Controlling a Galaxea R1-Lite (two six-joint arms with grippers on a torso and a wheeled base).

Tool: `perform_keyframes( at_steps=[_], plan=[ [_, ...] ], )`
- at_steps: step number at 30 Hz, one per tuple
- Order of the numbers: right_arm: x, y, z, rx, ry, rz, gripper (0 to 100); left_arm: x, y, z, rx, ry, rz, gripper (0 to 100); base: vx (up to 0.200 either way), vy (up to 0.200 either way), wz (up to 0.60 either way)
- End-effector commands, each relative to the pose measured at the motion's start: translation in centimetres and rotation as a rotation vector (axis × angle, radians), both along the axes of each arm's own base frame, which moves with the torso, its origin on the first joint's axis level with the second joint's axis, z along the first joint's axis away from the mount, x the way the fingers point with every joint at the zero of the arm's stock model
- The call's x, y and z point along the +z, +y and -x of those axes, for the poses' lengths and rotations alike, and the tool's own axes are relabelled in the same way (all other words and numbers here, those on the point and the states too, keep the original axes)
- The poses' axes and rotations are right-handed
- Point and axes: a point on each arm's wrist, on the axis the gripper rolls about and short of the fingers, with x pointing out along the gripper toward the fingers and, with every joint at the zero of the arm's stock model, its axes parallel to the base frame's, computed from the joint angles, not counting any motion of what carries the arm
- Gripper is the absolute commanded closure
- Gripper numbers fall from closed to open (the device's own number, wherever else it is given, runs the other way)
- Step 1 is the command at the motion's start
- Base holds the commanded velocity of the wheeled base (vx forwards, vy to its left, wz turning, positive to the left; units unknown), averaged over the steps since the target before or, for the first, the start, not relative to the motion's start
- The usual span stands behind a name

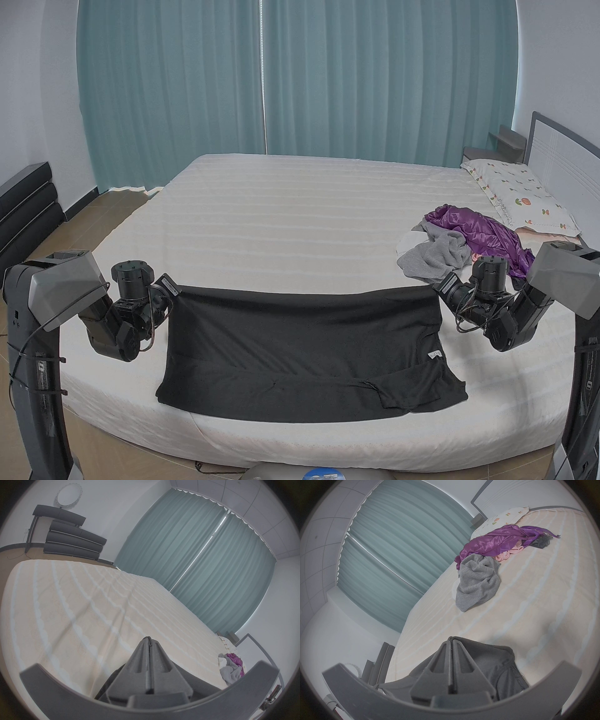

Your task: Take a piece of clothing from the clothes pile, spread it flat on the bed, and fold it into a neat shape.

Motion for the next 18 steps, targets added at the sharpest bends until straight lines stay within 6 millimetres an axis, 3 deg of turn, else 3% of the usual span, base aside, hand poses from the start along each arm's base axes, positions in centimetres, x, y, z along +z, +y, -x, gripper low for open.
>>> perform_keyframes(
  at_steps=[1, 12, 18],
  plan=[
    [-0.7, -0.1, 1.2, 0.008, 0.042, 0.022, 100, -1.4, 0.1, 0.8, -0.004, 0.06, -0.017, 100, 0.0, 0.0, 0.0],
    [-1.8, -1.2, 5.6, 0.052, 0.161, 0.048, 100, -2.9, 0.3, 5.3, -0.026, 0.204, -0.047, 100, 0.0, 0.0, 0.0],
    [-3.4, -1.2, 7.5, 0.086, 0.224, 0.06, 100, -3.9, 0.4, 6.5, -0.029, 0.254, -0.045, 100, 0.0, 0.0, 0.0]
  ],
)
